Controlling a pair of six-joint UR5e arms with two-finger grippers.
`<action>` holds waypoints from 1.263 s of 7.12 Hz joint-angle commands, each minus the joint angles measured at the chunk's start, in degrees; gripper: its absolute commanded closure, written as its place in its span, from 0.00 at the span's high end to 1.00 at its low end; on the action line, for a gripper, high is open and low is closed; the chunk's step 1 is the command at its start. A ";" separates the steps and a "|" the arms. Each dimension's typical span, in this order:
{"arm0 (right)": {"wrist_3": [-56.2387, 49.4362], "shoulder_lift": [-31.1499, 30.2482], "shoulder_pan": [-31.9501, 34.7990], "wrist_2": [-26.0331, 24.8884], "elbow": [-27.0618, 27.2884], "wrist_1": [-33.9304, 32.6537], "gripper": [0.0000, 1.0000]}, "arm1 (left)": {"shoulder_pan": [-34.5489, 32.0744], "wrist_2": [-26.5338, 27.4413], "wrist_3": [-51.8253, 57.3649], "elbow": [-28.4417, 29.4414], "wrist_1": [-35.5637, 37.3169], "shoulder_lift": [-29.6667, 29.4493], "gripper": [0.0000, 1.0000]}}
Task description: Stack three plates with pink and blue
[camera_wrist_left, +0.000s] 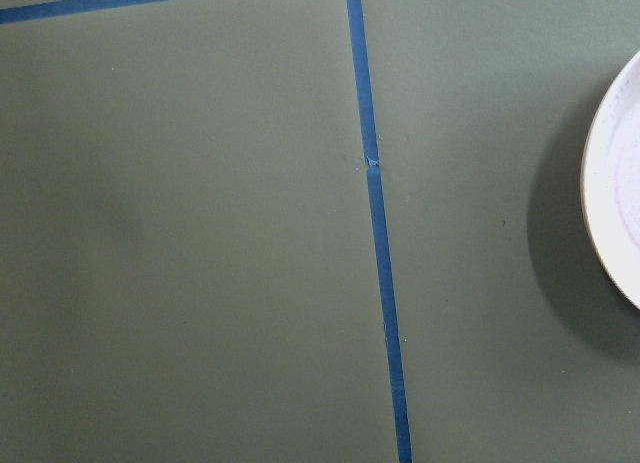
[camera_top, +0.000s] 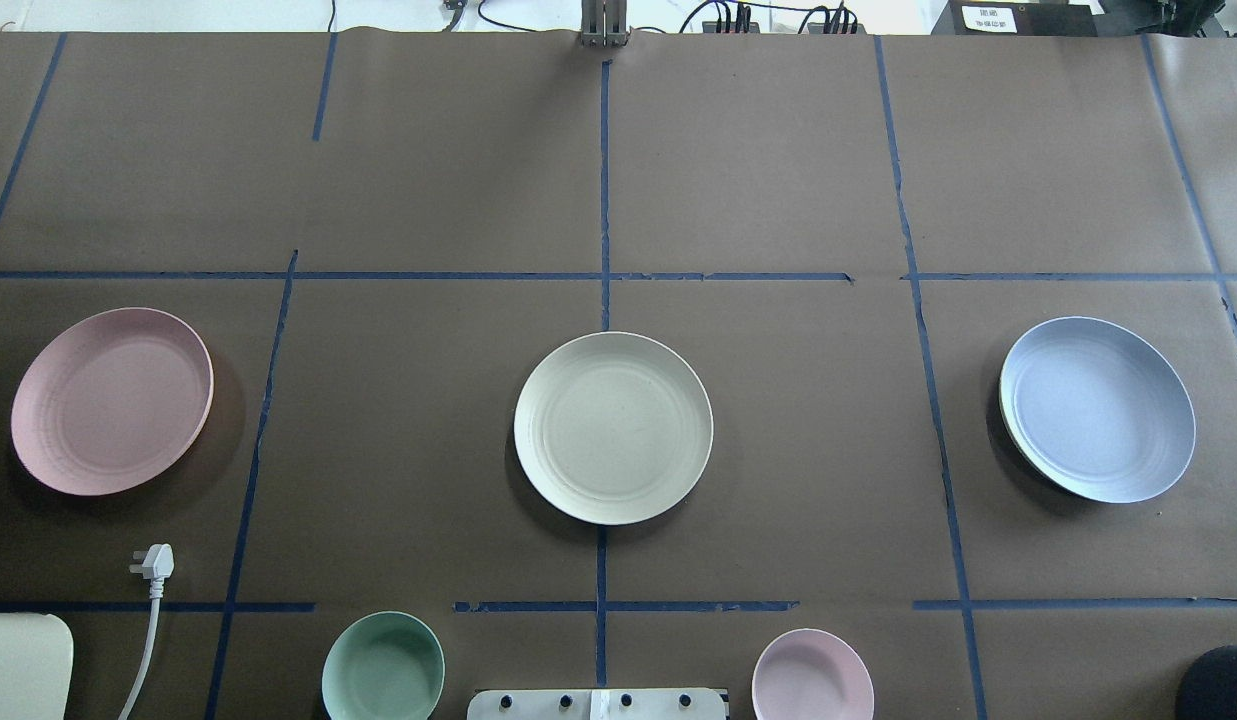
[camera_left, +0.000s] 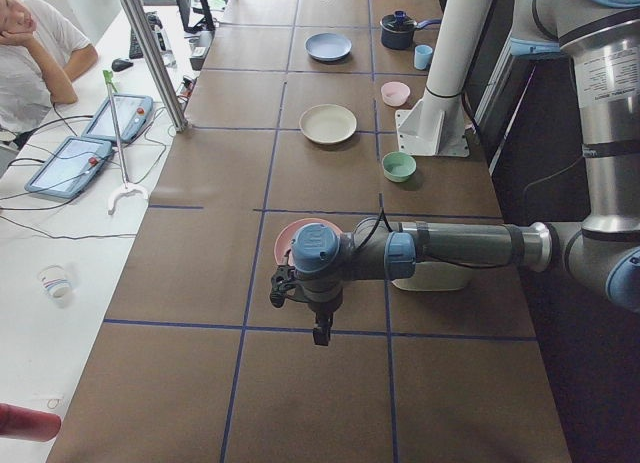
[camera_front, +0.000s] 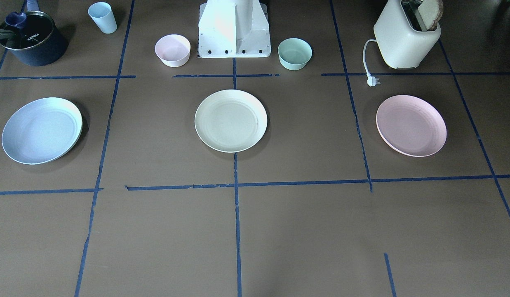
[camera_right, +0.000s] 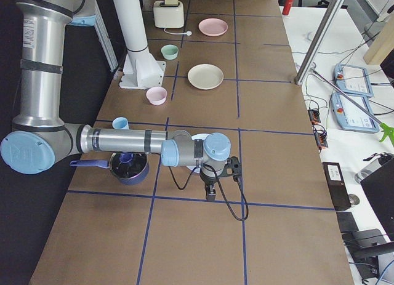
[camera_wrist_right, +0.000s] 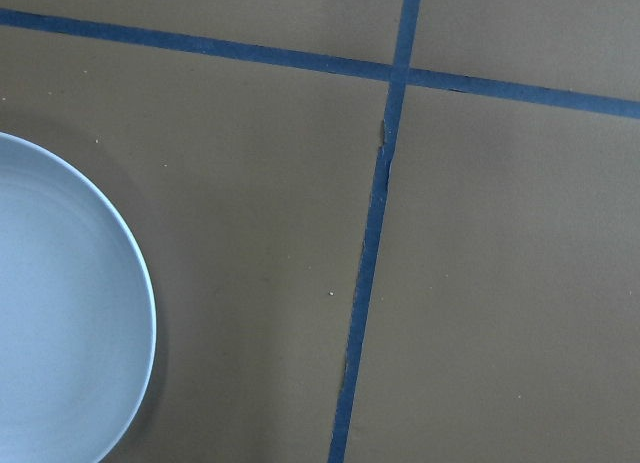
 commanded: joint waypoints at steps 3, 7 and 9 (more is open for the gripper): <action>0.04 0.02 0.00 0.00 0.09 0.09 1.00 | 0.18 -0.04 -0.05 0.00 -0.17 0.00 1.00; 0.13 0.46 0.00 0.00 0.09 0.09 1.00 | 0.44 -1.70 -0.40 1.32 -12.97 -3.69 1.00; 0.04 0.46 0.00 0.00 -0.09 0.00 1.00 | 9.87 -1.71 -14.19 2.89 -21.33 -3.78 1.00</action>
